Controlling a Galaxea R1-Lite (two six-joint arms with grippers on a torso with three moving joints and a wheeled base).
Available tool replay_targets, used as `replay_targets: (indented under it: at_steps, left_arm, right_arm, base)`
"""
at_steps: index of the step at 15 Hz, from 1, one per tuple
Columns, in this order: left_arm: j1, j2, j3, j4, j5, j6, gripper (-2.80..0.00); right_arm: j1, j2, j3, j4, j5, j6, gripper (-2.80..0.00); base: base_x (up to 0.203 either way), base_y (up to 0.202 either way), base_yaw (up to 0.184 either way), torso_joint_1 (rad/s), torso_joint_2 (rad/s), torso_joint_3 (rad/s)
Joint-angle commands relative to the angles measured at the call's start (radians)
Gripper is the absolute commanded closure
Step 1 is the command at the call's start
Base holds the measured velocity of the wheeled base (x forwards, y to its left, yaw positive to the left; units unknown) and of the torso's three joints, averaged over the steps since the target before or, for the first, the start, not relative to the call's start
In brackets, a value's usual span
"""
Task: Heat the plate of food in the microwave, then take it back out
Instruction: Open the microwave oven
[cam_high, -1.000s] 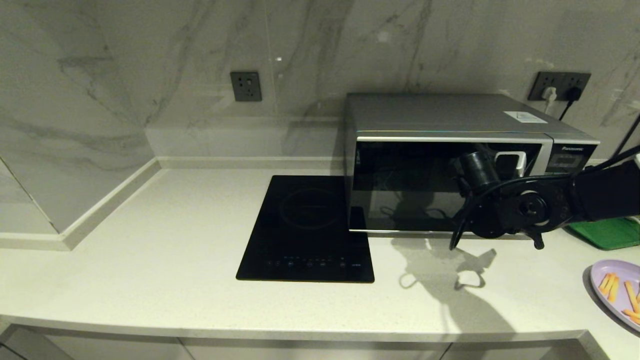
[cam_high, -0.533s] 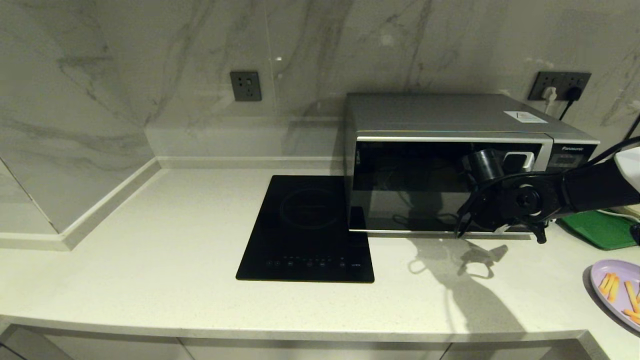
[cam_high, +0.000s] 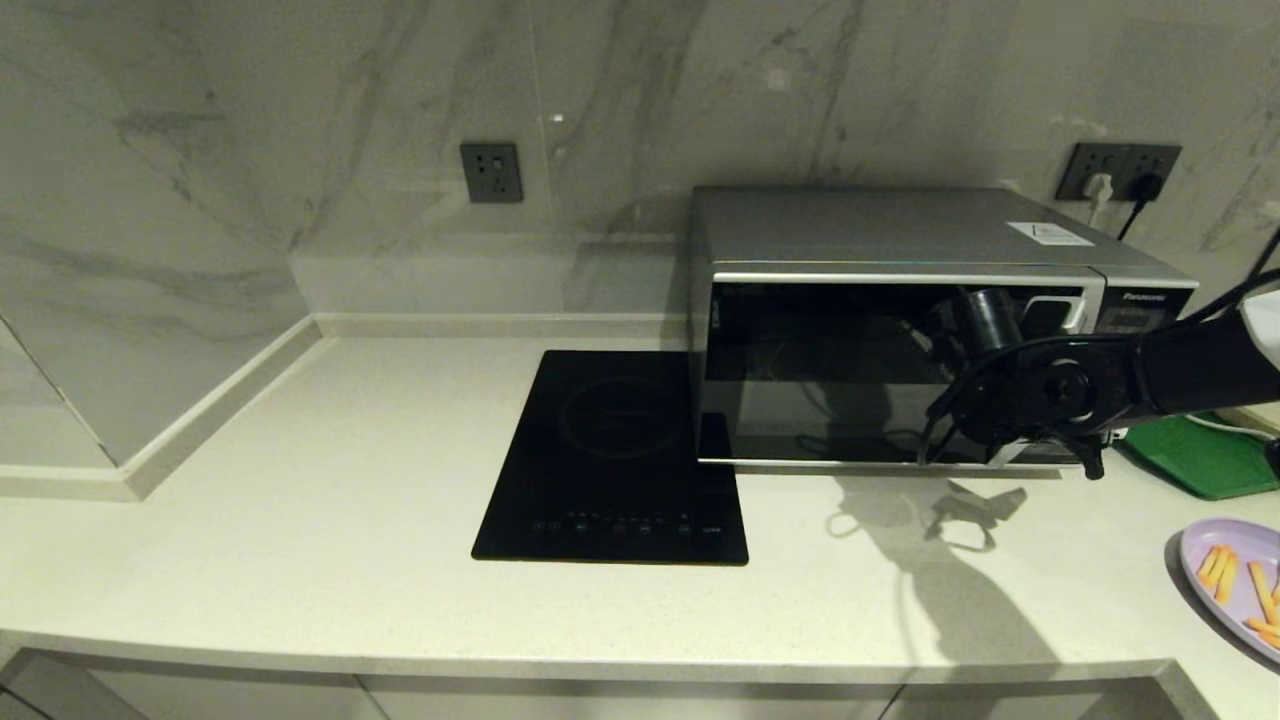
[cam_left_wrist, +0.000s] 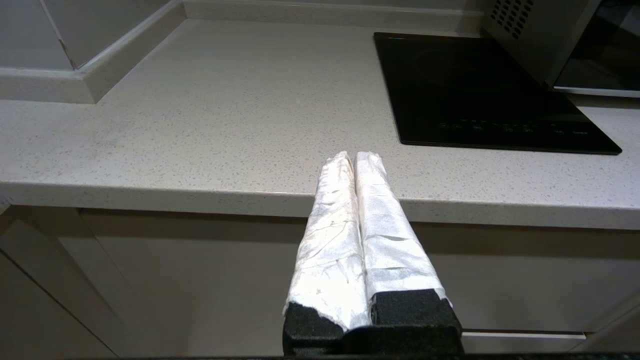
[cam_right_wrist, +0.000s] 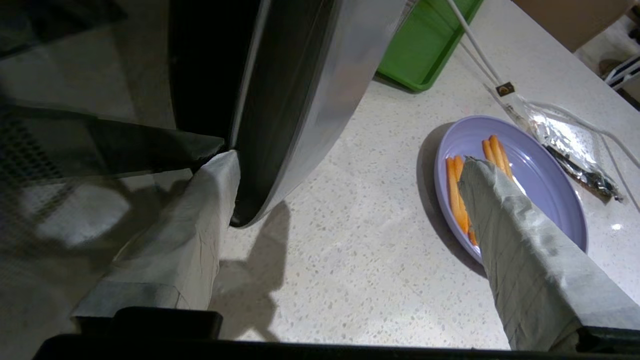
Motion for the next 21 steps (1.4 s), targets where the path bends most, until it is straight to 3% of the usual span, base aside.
replay_targets:
  at_steps: [1,13,21]
  left_arm:
    - [0.000,0.000,0.000,-0.001,0.001,-0.001,0.00]
    - [0.000,0.000,0.000,-0.001,0.001,-0.001,0.00]
    - [0.000,0.000,0.000,-0.001,0.001,-0.001,0.00]
  right_arm:
    - [-0.015,-0.011,-0.008,-0.002,-0.007,0.003,-2.80]
    - [-0.029,-0.026,-0.007,-0.004,-0.004,0.004,-2.80]
    - [-0.025,-0.151,0.139,0.001,0.066,0.006,-2.80]
  base:
    - [0.000,0.000,0.000,0.000,0.00,0.000]
    - [0.000,0.000,0.000,0.000,0.00,0.000]
    - [0.000,0.000,0.000,0.000,0.00,0.000]
